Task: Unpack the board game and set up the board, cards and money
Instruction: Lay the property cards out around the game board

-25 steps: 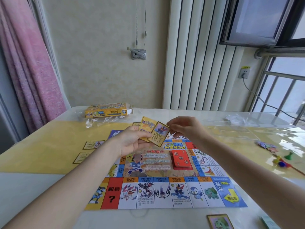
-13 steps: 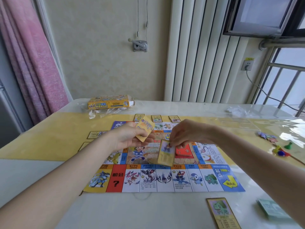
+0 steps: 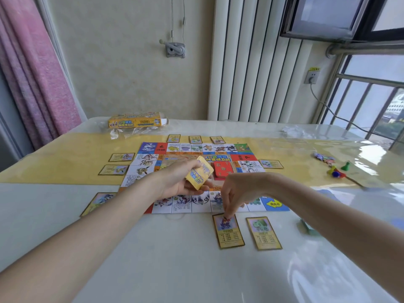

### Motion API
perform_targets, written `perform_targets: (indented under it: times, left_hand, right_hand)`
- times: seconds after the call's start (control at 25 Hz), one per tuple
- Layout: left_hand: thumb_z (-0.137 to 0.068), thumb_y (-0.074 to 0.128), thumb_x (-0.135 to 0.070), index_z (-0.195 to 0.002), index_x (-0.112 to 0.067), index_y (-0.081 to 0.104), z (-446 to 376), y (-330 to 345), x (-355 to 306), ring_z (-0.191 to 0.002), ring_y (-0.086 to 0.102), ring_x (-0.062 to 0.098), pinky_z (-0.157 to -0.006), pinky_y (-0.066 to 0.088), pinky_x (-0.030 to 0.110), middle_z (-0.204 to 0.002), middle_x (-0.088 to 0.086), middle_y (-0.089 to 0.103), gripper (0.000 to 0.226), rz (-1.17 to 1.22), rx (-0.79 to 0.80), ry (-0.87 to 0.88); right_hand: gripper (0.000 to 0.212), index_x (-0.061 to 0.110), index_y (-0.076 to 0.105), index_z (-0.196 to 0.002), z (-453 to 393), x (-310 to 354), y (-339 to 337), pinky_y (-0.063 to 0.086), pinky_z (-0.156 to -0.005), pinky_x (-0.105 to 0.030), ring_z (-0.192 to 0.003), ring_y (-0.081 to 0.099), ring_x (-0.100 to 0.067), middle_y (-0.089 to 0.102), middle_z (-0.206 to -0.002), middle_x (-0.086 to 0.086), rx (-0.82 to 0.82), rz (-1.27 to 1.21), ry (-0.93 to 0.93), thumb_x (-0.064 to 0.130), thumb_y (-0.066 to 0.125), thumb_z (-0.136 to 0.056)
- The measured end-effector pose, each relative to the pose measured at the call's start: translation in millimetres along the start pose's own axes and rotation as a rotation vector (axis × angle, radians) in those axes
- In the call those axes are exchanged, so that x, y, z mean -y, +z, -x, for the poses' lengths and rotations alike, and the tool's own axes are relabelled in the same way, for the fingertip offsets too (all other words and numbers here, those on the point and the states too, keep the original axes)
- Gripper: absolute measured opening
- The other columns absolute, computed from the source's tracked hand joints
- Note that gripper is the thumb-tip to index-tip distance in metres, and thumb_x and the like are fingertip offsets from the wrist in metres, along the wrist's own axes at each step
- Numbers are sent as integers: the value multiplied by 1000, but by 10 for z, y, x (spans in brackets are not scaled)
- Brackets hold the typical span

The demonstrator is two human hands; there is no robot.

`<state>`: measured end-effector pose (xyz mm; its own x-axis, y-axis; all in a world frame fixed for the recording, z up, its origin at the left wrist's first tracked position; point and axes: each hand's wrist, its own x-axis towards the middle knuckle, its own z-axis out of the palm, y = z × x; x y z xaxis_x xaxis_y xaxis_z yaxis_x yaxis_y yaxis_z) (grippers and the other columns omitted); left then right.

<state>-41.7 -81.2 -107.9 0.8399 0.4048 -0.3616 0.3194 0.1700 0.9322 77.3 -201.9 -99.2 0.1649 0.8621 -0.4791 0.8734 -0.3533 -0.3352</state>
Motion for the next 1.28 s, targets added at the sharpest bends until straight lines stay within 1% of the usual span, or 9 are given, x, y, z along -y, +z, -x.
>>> perform_targets:
  times: [0.12, 0.28, 0.44, 0.6, 0.68, 0.8, 0.92, 1.08, 1.28]
  left_hand:
    - [-100, 29, -22, -97, -5, 57, 33, 38, 31, -60, 63, 16, -59, 53, 26, -78, 14, 68, 33, -5, -2, -4]
    - [-100, 28, -21, -93, -5, 59, 62, 99, 59, -61, 62, 16, -64, 51, 27, -79, 13, 68, 36, -14, -6, -7]
    - [-100, 27, -21, -98, -4, 61, 57, 127, 49, -58, 62, 14, -60, 52, 24, -79, 11, 68, 39, -30, -3, -5]
    - [-100, 27, -21, -113, 0, 57, 34, 148, 77, -58, 62, 15, -61, 52, 26, -81, 12, 67, 39, -16, -2, -21]
    - [-100, 28, -21, -108, -2, 58, 29, 159, 73, -63, 61, 17, -62, 52, 26, -80, 12, 67, 37, -10, -7, -21]
    - [-100, 29, -20, -96, -3, 60, 24, 180, 23, -61, 62, 17, -57, 53, 25, -72, 11, 69, 36, -15, -15, -5]
    - [-100, 29, -21, -96, -1, 61, 20, 264, -8, -58, 61, 15, -53, 53, 22, -72, 10, 68, 39, -24, 5, -22]
    - [-101, 28, -23, -107, 0, 59, -20, 384, -10, -62, 60, 15, -55, 53, 22, -77, 12, 66, 39, -70, 30, -30]
    - [-101, 28, -23, -111, 1, 58, -64, 413, -7, -59, 61, 14, -54, 53, 22, -78, 12, 66, 40, -76, 30, -40]
  right_hand:
    - [18, 11, 70, -89, 23, 1, 71, 39, -52, -17, -59, 48, -9, 60, -70, 1, -36, 9, 38, 24, 73, -77]
    - [22, 10, 71, -89, 24, 5, 124, 42, -62, -25, -69, 53, -15, 67, -85, -11, -80, 37, 45, 27, 74, -75]
    - [22, 10, 71, -89, 37, 15, 120, 45, -69, -28, -74, 56, -17, 68, -84, -5, -142, 40, 36, 26, 74, -75]
    - [35, 3, 69, -93, 44, 63, 151, 35, -58, -20, -74, 50, -16, 66, -88, -11, -176, 154, 41, 33, 72, -76]
    - [28, 5, 66, -84, 92, 54, 83, 32, -54, -19, -70, 48, -16, 58, -78, -8, -210, 159, 39, 32, 70, -78]
    - [20, 19, 56, -67, 266, -73, -131, 40, -60, -23, -66, 52, -14, 58, -73, 1, -270, 43, 54, 26, 73, -76]
    - [21, 26, 55, -66, 445, -212, -144, 39, -61, -23, -64, 50, -11, 54, -67, 9, -158, 145, 64, 30, 74, -74]
    - [20, 30, 56, -69, 506, -318, 23, 34, -55, -22, -59, 42, -11, 49, -64, 10, 12, 93, 109, 29, 76, -73]
    - [22, 30, 54, -69, 501, -395, 73, 32, -53, -23, -58, 41, -10, 47, -65, 8, 25, 122, 153, 28, 76, -74]
